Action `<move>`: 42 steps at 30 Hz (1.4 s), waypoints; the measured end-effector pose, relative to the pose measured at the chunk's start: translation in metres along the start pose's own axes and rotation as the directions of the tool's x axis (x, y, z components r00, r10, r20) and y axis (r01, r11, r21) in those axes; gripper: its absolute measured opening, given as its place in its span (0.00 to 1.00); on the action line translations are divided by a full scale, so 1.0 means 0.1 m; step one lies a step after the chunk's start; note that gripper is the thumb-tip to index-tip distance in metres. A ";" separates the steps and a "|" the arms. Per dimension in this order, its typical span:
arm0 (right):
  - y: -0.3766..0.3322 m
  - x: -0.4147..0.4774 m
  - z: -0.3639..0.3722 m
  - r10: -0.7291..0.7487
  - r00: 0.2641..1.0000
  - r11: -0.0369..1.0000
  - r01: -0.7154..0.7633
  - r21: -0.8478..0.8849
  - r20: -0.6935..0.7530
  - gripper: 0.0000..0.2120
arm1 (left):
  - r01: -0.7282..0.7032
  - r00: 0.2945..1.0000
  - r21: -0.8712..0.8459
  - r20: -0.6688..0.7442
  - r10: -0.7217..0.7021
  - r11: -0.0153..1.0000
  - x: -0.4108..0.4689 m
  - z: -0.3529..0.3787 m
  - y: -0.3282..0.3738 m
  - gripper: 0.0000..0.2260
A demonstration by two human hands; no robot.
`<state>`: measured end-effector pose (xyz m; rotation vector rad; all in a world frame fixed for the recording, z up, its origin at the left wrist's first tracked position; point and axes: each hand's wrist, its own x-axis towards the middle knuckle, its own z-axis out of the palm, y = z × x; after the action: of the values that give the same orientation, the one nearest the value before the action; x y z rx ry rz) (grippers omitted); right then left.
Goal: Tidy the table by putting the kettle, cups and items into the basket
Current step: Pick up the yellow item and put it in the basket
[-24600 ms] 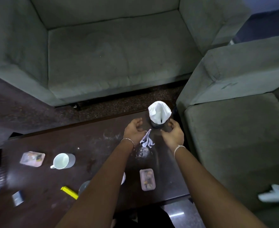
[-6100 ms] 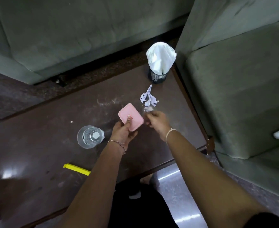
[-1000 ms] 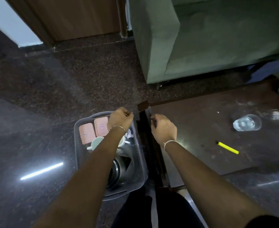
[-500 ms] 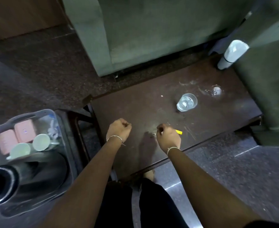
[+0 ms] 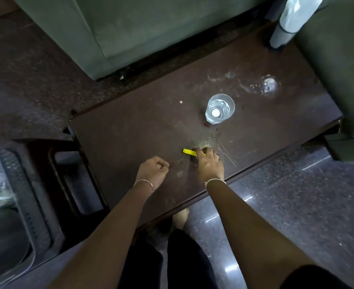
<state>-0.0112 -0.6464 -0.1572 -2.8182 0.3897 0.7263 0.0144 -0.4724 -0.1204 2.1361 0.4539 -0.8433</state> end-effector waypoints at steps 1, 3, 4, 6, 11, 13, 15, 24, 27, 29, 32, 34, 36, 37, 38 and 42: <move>-0.01 0.04 0.03 -0.017 1.000 0.999 0.017 -0.030 -0.010 0.18 | 0.001 1.000 -0.010 0.009 -0.001 1.000 0.02 0.06 0.00 0.08; -0.01 0.10 0.08 -0.046 0.998 0.997 0.043 -0.070 -0.044 0.15 | -0.004 1.000 -0.030 0.023 0.005 1.000 0.05 0.18 0.01 0.07; -0.01 0.12 0.09 -0.062 0.996 0.995 0.057 -0.084 -0.058 0.14 | -0.006 1.000 -0.039 0.027 0.007 0.999 0.06 0.22 0.00 0.06; -0.01 0.15 0.11 -0.080 0.995 0.993 0.075 -0.088 -0.059 0.13 | 0.002 1.000 -0.061 0.029 0.000 0.998 0.04 0.27 0.00 0.06; -0.06 0.17 0.05 0.114 0.993 0.856 -0.109 0.506 0.020 0.14 | 0.015 1.000 -0.135 0.015 -0.013 0.991 -0.06 0.15 0.01 0.07; -0.17 0.11 -0.06 0.197 0.972 0.585 -0.224 0.780 0.131 0.13 | 0.016 1.000 -0.164 0.010 -0.015 0.986 -0.11 0.03 0.03 0.08; -0.34 0.00 -0.19 0.189 0.951 0.288 -0.292 0.912 0.245 0.11 | 0.024 1.000 -0.216 0.008 -0.023 0.976 -0.17 -0.12 0.06 0.09; -1.37 -0.53 -0.93 -0.124 0.945 0.072 -0.296 0.952 0.303 0.08 | -0.039 0.993 -0.509 -0.112 -0.021 0.860 -0.53 -1.03 0.15 0.08; -1.76 -0.73 -1.15 -0.215 0.936 0.061 -0.273 0.960 0.279 0.07 | -0.079 0.984 -0.571 -0.178 -0.029 0.817 -0.69 -1.49 0.14 0.16; -2.02 -0.86 -1.26 -0.238 0.936 0.058 -0.254 0.965 0.260 0.06 | -0.113 0.974 -0.551 -0.226 -0.018 0.827 -0.77 -1.84 0.10 0.19; -2.46 -1.02 -1.40 -0.272 0.933 0.050 -0.233 0.971 0.238 0.04 | -0.160 0.966 -0.548 -0.259 0.015 0.821 -0.85 -2.37 0.00 0.14; -2.79 -1.11 -1.46 -0.303 0.927 0.076 -0.207 0.975 0.221 0.03 | -0.157 0.965 -0.553 -0.262 0.008 0.818 -0.90 -2.69 -0.08 0.10; -3.13 -1.20 -1.48 -0.332 0.920 0.102 -0.183 0.978 0.207 0.01 | -0.149 0.964 -0.593 -0.265 -0.017 0.792 -0.96 -3.00 -0.20 0.06; -3.31 -1.23 -1.49 -0.344 0.918 0.118 -0.168 0.979 0.199 0.02 | -0.148 0.962 -0.610 -0.271 -0.030 0.779 -0.99 -3.15 -0.27 0.03; -3.49 -1.27 -1.48 -0.355 0.915 0.136 -0.152 0.979 0.191 0.02 | -0.150 0.959 -0.620 -0.281 -0.040 0.770 -1.02 -3.30 -0.35 0.03; -4.17 -1.36 -1.37 -0.384 0.910 0.221 -0.074 0.972 0.156 0.03 | -0.140 0.956 -0.688 -0.281 -0.083 0.712 -1.08 -3.85 -0.74 0.03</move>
<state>0.0605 -0.2605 0.0827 -1.3934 0.2991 0.6032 0.0568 -0.1319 0.0985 1.5236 0.7558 -0.2392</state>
